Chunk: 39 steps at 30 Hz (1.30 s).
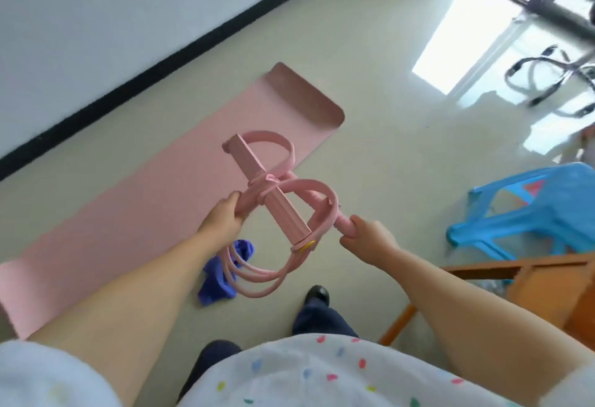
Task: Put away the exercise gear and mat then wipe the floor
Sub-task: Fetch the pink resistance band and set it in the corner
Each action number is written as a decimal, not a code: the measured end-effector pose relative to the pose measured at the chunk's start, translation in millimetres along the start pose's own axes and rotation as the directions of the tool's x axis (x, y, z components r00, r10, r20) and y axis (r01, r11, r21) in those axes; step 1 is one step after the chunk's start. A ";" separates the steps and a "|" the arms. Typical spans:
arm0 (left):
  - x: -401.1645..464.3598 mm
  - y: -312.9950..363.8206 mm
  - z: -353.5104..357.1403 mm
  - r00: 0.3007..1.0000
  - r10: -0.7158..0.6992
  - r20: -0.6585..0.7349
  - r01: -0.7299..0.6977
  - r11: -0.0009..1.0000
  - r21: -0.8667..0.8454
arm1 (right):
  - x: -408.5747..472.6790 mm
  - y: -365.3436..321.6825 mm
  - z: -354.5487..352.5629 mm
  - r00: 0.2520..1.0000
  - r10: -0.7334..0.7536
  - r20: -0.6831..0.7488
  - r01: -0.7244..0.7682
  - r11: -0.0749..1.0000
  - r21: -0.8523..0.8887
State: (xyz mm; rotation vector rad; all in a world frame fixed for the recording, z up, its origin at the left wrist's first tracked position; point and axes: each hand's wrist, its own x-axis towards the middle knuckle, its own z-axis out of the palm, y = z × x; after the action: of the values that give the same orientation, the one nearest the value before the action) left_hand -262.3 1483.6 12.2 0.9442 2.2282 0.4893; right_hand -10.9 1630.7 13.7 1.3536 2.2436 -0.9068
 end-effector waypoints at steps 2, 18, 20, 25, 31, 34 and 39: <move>32.6 54.5 16.4 0.997 0.060 0.039 -0.061 0.998 0.016 | 18.4 41.5 -36.2 0.998 0.054 -0.040 -0.053 0.998 0.034; 326.8 335.4 35.8 0.902 0.232 0.364 -0.269 0.962 0.053 | 215.3 185.3 -258.6 0.925 0.307 -0.223 -0.159 0.846 0.508; 369.0 381.3 24.6 0.876 0.276 0.396 -0.334 0.939 0.084 | 242.3 196.6 -297.3 0.916 0.329 -0.229 -0.159 0.822 0.548; 460.5 498.2 32.1 0.809 0.364 0.462 -0.500 0.838 0.216 | 281.0 238.0 -376.0 0.878 0.406 -0.253 -0.189 0.779 0.598; 555.7 619.4 89.5 0.775 0.419 0.472 -0.560 0.802 0.208 | 356.1 329.9 -468.1 0.852 0.443 -0.279 -0.201 0.769 0.607; 605.7 673.6 112.5 0.800 0.408 0.440 -0.527 0.828 0.191 | 404.4 374.9 -524.3 0.850 0.438 -0.293 -0.205 0.786 0.583; 663.1 750.2 121.5 0.851 0.381 0.362 -0.460 0.873 0.163 | 477.0 424.9 -623.5 0.895 0.357 -0.267 -0.181 0.838 0.514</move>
State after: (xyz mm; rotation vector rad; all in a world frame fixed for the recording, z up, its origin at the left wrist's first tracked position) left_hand -154.6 2485.2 60.2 1.5485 1.8064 0.2274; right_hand 148.8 2508.6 37.6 2.1570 2.0481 -1.2473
